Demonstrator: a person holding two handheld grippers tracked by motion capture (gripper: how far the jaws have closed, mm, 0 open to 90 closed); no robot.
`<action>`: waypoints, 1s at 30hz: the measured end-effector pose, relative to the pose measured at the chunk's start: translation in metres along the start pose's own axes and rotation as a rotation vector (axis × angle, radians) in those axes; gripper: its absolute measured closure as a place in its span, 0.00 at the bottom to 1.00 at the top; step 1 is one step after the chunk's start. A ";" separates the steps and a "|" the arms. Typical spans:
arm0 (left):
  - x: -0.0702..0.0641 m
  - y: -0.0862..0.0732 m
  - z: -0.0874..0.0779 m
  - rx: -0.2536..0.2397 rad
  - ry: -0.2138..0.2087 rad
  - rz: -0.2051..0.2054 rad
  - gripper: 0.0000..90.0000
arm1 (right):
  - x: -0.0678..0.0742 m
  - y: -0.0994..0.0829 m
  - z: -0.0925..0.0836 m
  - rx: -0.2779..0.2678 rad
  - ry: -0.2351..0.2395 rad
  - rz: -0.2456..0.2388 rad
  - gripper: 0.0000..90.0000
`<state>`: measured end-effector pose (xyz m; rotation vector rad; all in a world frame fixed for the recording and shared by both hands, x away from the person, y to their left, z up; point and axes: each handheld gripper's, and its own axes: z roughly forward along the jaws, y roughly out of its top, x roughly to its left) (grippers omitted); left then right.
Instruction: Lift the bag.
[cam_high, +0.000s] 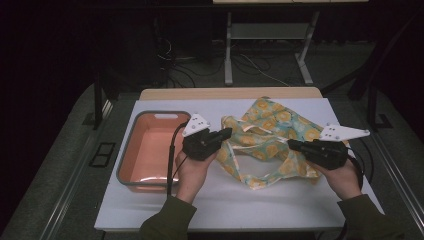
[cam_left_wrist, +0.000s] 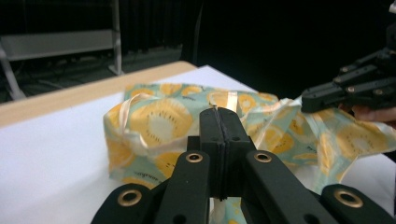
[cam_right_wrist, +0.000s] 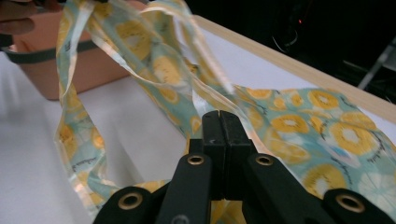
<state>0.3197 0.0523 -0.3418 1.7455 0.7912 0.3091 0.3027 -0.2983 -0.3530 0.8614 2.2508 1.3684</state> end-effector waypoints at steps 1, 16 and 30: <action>0.001 -0.002 0.005 0.012 0.002 -0.002 0.99 | -0.002 -0.001 0.003 0.008 -0.007 0.002 1.00; 0.037 -0.017 0.079 0.112 0.144 -0.041 0.99 | -0.060 -0.015 0.046 0.077 -0.109 0.106 1.00; 0.068 -0.040 0.111 0.256 0.218 -0.045 0.99 | -0.086 -0.040 0.096 0.212 -0.140 0.180 1.00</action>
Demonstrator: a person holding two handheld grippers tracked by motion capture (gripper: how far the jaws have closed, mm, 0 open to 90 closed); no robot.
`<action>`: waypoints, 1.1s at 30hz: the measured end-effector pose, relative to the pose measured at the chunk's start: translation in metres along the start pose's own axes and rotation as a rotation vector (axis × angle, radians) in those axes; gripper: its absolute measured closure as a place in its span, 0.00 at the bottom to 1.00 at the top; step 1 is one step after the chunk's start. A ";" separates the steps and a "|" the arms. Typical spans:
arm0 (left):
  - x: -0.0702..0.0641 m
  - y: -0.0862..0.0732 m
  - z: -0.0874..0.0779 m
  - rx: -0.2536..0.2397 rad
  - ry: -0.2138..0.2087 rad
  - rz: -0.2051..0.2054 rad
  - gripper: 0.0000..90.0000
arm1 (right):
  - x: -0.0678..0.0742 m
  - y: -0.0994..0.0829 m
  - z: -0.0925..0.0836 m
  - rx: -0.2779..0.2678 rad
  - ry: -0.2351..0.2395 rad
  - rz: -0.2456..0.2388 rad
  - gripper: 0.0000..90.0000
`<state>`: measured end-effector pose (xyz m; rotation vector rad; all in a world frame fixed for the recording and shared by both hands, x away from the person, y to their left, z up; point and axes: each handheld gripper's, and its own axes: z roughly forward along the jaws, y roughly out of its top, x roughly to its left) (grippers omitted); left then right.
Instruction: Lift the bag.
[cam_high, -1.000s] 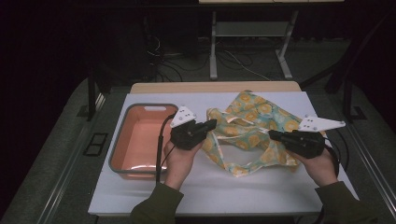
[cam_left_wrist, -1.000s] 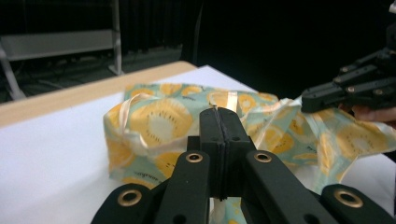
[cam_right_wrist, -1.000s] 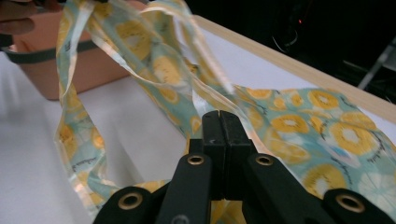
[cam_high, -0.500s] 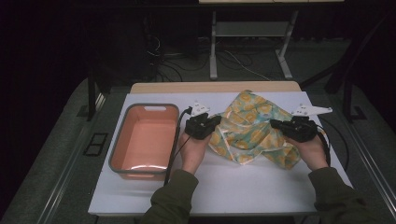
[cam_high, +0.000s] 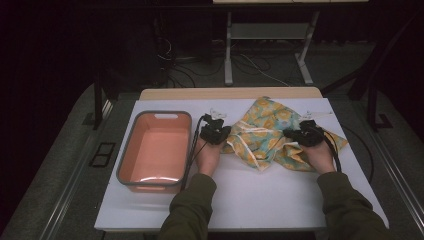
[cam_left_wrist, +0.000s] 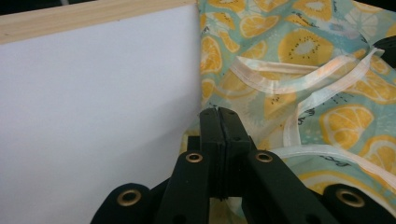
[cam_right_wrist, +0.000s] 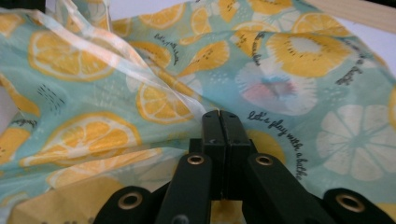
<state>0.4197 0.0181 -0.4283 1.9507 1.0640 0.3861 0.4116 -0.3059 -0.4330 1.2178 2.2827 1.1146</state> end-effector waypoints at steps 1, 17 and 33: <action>-0.001 -0.001 0.001 0.005 -0.006 0.003 0.99 | 0.000 0.000 0.001 0.003 0.003 0.000 1.00; -0.008 0.017 -0.045 -0.093 -0.089 0.006 0.55 | 0.008 0.018 -0.047 -0.139 0.211 0.092 0.53; -0.002 -0.012 -0.146 -0.132 -0.281 0.144 0.21 | 0.048 0.000 -0.094 -0.189 0.276 -0.031 0.22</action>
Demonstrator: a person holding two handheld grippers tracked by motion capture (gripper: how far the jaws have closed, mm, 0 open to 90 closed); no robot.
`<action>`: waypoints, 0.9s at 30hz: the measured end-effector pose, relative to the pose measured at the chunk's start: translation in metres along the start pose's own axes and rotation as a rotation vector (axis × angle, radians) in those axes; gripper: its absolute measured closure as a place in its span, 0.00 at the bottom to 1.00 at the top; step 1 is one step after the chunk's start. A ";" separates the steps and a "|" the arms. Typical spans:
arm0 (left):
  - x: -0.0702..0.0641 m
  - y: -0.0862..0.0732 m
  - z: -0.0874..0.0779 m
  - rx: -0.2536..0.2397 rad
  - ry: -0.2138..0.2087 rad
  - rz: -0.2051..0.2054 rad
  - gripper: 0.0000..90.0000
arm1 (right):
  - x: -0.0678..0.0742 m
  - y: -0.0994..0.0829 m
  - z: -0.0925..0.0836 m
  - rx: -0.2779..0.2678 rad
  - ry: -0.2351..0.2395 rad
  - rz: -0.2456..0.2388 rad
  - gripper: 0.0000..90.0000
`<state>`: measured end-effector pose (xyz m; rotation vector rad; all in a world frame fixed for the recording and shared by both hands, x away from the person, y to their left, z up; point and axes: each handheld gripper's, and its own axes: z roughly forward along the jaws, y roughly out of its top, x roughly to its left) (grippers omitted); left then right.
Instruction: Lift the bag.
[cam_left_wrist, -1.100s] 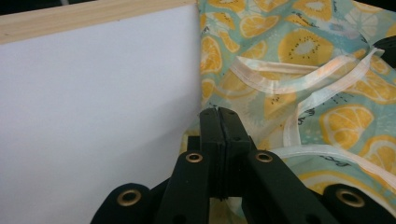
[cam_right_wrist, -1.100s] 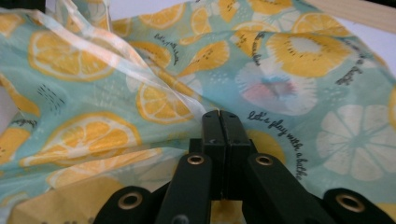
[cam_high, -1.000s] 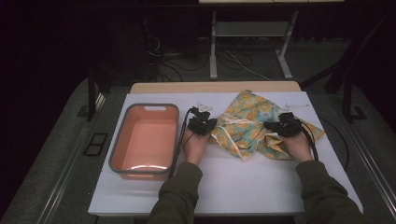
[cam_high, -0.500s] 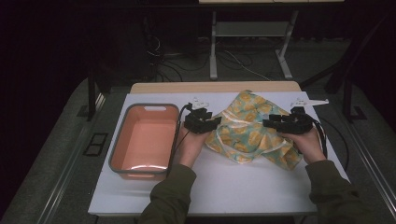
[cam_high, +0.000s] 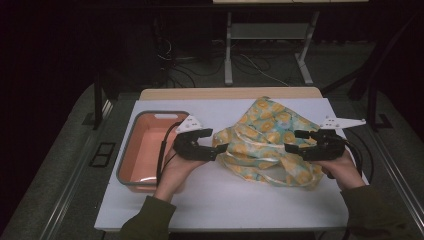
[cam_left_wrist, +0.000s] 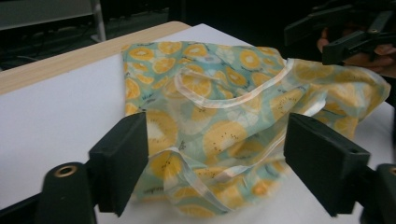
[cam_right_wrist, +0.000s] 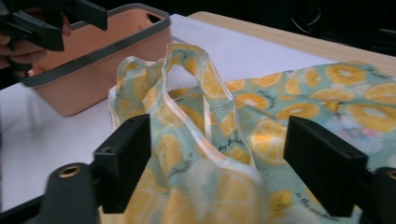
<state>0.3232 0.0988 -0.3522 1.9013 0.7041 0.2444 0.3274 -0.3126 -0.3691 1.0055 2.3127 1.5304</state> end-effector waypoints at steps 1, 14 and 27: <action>0.000 -0.003 -0.007 0.004 0.002 0.011 0.20 | 0.002 -0.003 -0.001 0.001 0.004 -0.005 0.20; 0.011 -0.046 -0.065 -0.015 0.002 0.008 0.09 | 0.019 -0.041 -0.009 0.018 -0.005 -0.045 0.16; 0.009 -0.056 -0.073 -0.053 -0.014 0.030 0.06 | 0.019 -0.052 -0.012 0.039 -0.019 -0.060 0.16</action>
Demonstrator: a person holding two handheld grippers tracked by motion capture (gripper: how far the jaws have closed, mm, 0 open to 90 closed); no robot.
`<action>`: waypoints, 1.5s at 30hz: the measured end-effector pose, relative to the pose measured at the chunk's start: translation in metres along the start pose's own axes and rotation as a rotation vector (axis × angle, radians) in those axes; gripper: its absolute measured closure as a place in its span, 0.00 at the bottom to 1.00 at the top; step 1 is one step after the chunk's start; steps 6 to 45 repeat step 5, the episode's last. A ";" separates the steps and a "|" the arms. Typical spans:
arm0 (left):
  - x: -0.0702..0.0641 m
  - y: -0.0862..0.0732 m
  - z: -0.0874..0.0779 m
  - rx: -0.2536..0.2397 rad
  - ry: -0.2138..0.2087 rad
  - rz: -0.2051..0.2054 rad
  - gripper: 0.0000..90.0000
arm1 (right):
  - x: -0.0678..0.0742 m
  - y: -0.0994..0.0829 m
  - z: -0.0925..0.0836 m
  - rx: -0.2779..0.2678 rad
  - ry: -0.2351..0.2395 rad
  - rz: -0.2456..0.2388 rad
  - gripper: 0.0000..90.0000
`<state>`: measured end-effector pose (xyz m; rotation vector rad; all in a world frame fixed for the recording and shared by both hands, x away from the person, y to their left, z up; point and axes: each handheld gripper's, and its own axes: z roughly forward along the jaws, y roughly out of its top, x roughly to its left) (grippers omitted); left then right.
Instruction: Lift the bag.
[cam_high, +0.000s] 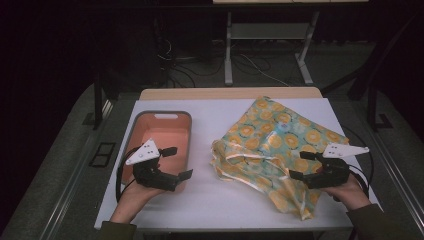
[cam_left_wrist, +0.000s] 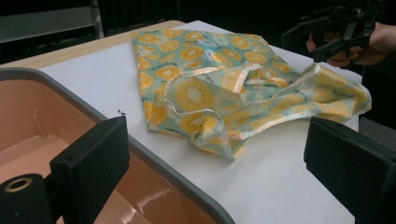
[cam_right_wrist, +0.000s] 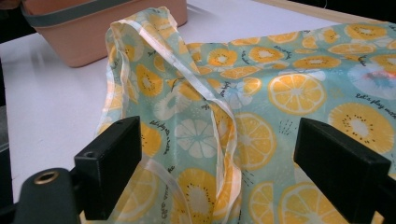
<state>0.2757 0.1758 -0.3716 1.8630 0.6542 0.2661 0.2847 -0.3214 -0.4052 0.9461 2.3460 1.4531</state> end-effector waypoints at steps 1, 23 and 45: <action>0.000 0.000 0.000 0.000 -0.002 0.000 0.06 | 0.000 0.000 0.000 -0.003 0.002 -0.001 0.16; 0.000 0.000 0.000 -0.001 0.000 0.000 0.06 | 0.000 0.002 -0.001 -0.012 0.003 -0.001 0.16; 0.000 0.000 0.000 -0.001 0.000 0.000 0.06 | 0.000 0.002 -0.001 -0.012 0.003 -0.001 0.16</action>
